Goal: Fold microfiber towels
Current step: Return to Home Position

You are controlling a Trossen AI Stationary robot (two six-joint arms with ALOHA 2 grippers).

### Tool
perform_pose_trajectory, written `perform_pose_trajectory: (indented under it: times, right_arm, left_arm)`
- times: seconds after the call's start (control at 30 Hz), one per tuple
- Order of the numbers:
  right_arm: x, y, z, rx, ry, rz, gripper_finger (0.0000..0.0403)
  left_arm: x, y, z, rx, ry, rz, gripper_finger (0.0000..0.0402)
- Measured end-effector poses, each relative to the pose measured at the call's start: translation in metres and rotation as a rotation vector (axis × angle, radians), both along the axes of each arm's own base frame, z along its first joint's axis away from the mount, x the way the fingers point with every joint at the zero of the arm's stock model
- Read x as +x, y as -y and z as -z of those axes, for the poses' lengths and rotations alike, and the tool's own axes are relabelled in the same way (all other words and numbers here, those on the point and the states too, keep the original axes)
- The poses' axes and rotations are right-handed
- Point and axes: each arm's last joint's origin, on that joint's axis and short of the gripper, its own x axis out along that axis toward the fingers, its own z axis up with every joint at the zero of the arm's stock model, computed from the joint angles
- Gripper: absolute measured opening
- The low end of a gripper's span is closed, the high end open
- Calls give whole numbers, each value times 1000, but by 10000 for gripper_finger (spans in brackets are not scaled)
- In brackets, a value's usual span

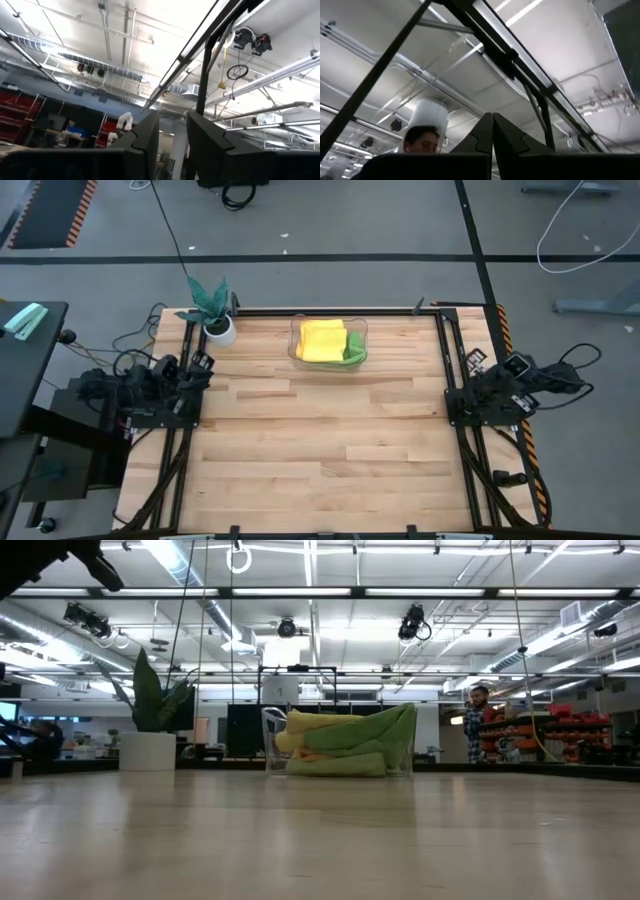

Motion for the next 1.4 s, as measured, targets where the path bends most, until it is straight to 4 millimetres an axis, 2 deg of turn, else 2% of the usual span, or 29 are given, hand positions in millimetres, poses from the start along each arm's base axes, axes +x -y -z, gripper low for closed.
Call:
perform_pose_trajectory:
  times: [0.17, 0.27, 0.47, 0.67, 0.97, 1.4]
  right_arm:
    - [11, -2, 5, -28, -133, -21, 18]
    - [23, -4, 14, -50, -288, -22, 18]
    - [49, -7, 45, -146, -683, 36, 18]
    - [59, -4, 72, -177, -954, 189, 18]
    - [62, 0, 94, -307, -1110, 451, 18]
    - [61, 0, 102, -366, -1170, 472, 18]
  left_arm:
    - [5, 1, 8, 8, -69, 4, 107]
    - [9, 2, 14, 32, -142, -3, 107]
    - [21, 4, 40, 79, -428, 3, 107]
    - [25, 5, 61, 24, -659, 38, 107]
    - [25, 5, 63, 47, -673, 31, 107]
    - [25, 5, 63, 43, -673, 31, 107]
